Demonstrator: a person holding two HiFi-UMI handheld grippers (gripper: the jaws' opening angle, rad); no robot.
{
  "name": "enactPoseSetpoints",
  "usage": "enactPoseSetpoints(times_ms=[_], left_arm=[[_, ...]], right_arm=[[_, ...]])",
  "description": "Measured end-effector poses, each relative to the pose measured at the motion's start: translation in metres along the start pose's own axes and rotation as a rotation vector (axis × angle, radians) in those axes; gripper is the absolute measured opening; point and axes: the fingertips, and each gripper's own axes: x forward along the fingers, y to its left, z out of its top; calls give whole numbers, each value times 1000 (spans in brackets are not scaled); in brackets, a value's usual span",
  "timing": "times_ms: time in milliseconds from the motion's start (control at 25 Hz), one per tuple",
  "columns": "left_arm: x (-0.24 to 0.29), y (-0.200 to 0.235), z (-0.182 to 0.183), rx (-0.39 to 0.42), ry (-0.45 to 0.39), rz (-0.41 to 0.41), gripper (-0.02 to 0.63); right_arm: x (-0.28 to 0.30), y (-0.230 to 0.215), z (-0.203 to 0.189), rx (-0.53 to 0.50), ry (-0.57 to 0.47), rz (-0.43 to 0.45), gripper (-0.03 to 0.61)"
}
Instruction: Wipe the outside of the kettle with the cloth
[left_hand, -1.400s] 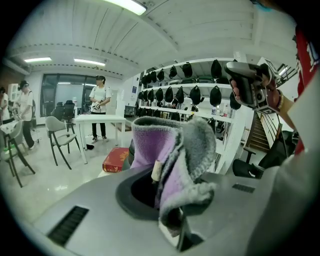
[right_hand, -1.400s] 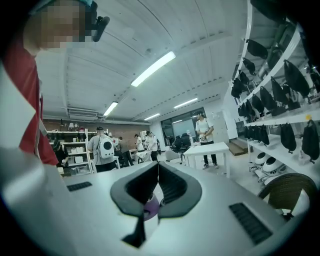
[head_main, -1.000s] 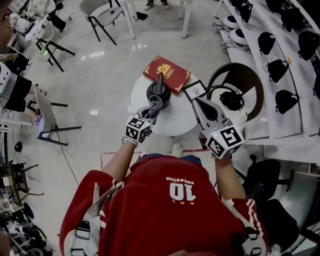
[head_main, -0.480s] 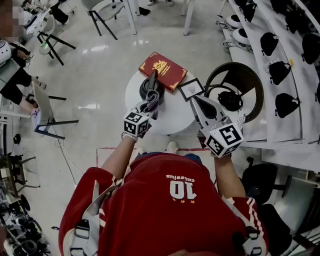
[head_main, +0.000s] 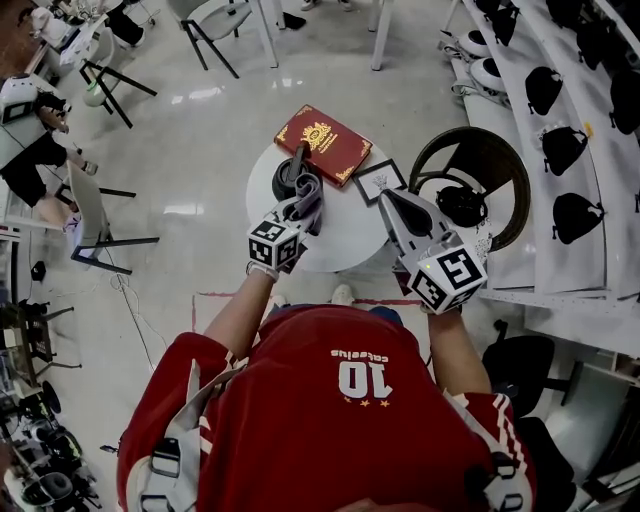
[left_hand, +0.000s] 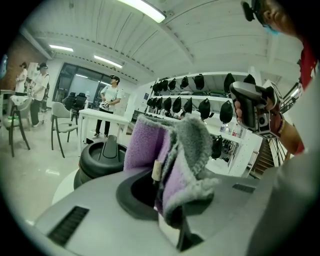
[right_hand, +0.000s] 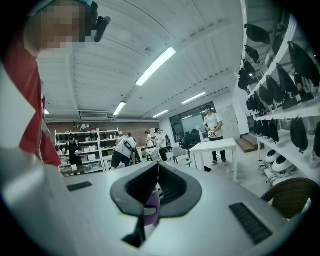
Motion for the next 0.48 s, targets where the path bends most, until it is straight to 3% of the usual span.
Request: enactPoseSetpoints(times_ms=[360, 480], left_arm=[[9, 3, 20, -27, -13, 23, 46], [12, 1, 23, -2, -20, 16, 46]], right_arm=[[1, -18, 5, 13, -11, 23, 17], [4, -19, 6, 13, -11, 37, 17]])
